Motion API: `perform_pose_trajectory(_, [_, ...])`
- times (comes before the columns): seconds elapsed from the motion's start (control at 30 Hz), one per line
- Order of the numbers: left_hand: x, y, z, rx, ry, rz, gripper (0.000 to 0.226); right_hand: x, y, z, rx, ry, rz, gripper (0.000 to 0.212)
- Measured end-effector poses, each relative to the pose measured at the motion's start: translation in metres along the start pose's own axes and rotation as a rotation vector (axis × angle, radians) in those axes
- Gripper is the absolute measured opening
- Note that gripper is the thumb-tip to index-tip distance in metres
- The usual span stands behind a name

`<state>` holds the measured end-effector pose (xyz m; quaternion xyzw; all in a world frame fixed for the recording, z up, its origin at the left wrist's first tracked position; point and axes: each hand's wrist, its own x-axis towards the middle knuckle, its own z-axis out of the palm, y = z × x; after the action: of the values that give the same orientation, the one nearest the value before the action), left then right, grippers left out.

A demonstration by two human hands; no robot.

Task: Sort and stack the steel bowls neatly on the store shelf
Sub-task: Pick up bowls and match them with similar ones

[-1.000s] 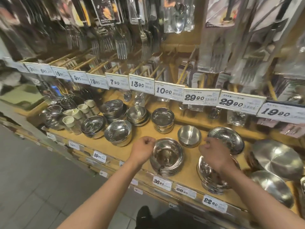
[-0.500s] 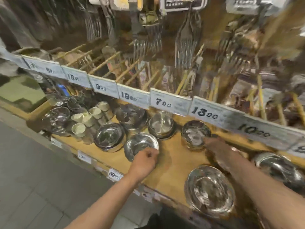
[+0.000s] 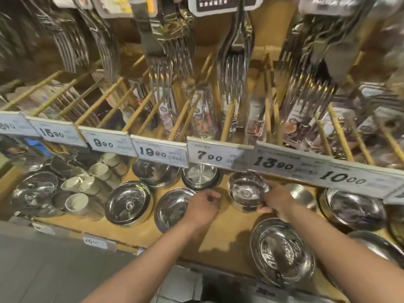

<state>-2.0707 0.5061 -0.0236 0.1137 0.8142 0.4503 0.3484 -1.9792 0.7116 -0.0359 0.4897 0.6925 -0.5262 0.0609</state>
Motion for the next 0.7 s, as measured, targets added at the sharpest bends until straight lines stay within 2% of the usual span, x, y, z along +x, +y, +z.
perform_pose_trajectory(0.1, [0.006,0.01,0.006,0.063,-0.014,0.029,0.018,-0.011,-0.004,-0.011,0.045,0.032,0.015,0.014])
perform_pose_trajectory(0.23, [0.02,0.023,0.015,0.192,0.012,0.047,0.016,-0.034,-0.004,-0.038,0.28,0.053,0.084,0.004])
perform_pose_trajectory(0.33, [0.033,0.028,0.027,0.32,-0.051,0.054,0.018,-0.058,0.002,-0.062,0.349,0.127,0.05,0.015])
perform_pose_trajectory(0.43, [0.045,0.03,0.041,0.469,-0.1,-0.001,0.043,-0.084,0.013,-0.081,0.447,0.179,0.014,0.018])
perform_pose_trajectory(0.5, [0.05,0.028,0.05,0.521,-0.101,-0.045,0.043,-0.097,0.023,-0.092,0.472,0.234,0.024,0.023])
perform_pose_trajectory(0.63, [0.057,0.023,0.063,0.454,-0.115,-0.074,0.034,-0.112,0.045,-0.105,0.616,0.266,0.071,0.045])
perform_pose_trajectory(0.7, [0.055,0.026,0.062,0.385,-0.107,-0.098,0.04,-0.117,0.051,-0.109,0.662,0.255,0.075,0.054])
